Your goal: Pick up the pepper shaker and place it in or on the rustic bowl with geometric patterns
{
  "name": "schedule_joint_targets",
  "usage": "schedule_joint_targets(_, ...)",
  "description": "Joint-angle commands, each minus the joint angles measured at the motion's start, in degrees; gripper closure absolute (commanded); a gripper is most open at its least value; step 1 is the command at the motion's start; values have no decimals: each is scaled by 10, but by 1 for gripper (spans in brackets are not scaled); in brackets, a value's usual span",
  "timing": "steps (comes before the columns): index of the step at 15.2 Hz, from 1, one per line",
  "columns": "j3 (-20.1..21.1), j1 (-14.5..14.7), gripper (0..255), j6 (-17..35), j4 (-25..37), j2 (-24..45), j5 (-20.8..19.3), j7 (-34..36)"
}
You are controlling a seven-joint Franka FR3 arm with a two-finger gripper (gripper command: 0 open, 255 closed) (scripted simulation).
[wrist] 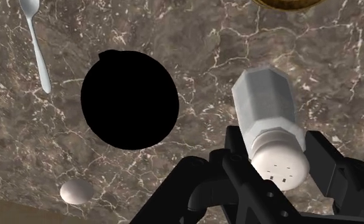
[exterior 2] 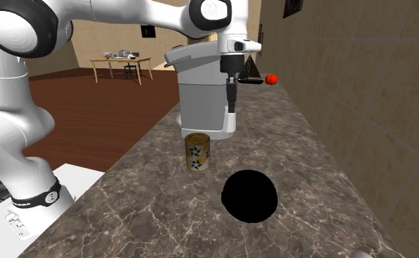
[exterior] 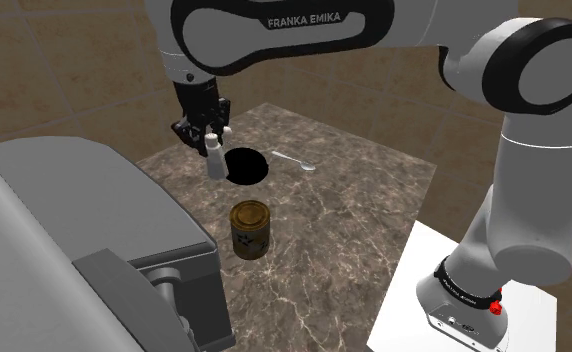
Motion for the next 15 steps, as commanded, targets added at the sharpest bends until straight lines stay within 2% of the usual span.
schedule_joint_targets(1, -7, -15, 255, -3, 9, 2, 2, -23)
schedule_joint_targets(8, -32, -64, 255, -23, 67, 27, 2, -107)
schedule_joint_targets(14, -52, -96, 255, -59, 163, 78, -4, -177)
schedule_joint_targets(15, -52, -98, 255, -49, 150, 75, -3, -175)
